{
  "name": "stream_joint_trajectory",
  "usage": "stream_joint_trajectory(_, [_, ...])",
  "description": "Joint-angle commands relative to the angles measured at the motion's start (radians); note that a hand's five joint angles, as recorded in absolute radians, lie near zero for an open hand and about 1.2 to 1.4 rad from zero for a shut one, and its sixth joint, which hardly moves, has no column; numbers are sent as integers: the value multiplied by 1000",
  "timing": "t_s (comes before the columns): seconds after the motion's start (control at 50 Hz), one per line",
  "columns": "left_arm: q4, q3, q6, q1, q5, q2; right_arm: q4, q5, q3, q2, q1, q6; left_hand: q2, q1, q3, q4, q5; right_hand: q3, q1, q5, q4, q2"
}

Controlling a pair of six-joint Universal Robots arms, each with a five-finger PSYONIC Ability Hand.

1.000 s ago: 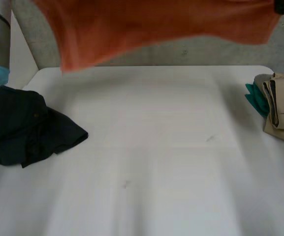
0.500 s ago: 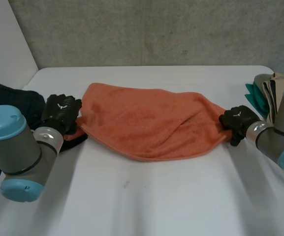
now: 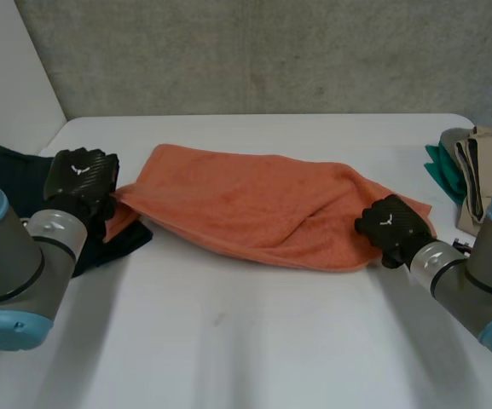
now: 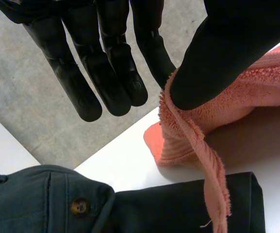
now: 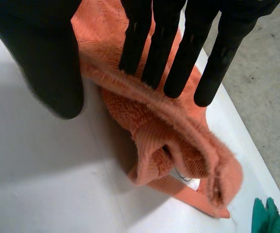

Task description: Fold the laundry.

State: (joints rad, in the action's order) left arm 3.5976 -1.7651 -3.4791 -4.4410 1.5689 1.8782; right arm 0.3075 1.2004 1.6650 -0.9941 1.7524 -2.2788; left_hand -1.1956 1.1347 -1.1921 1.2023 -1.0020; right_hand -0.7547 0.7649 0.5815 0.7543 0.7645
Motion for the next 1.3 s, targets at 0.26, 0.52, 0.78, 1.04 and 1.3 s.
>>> stream_joint_trajectory(0.26, [-364, 15, -130, 57, -10, -375, -266, 45, 6, -474, -71, -33, -201, 262, -204, 194, -220, -642, 631, 640, 642, 632])
stream_joint_trajectory(0.52, [-712, 229, -297, 46, -40, -483, -829, -19, -301, -591, -186, -94, -201, 262, -204, 194, -220, -642, 631, 640, 642, 632])
stream_joint_trajectory(0.78, [-783, 510, -382, 6, -35, 80, -803, 206, -470, -143, -47, -19, -201, 262, -204, 194, -220, -642, 631, 640, 642, 632])
stream_joint_trajectory(1.04, [-294, 1053, -342, 8, -89, 200, -164, 272, -890, -47, 18, -315, -201, 262, -204, 194, -220, -642, 631, 640, 642, 632])
stream_joint_trajectory(1.3, [-112, 805, -207, -23, -89, 130, 84, 246, -697, -106, 19, -395, -201, 262, -204, 194, -220, -642, 631, 640, 642, 632])
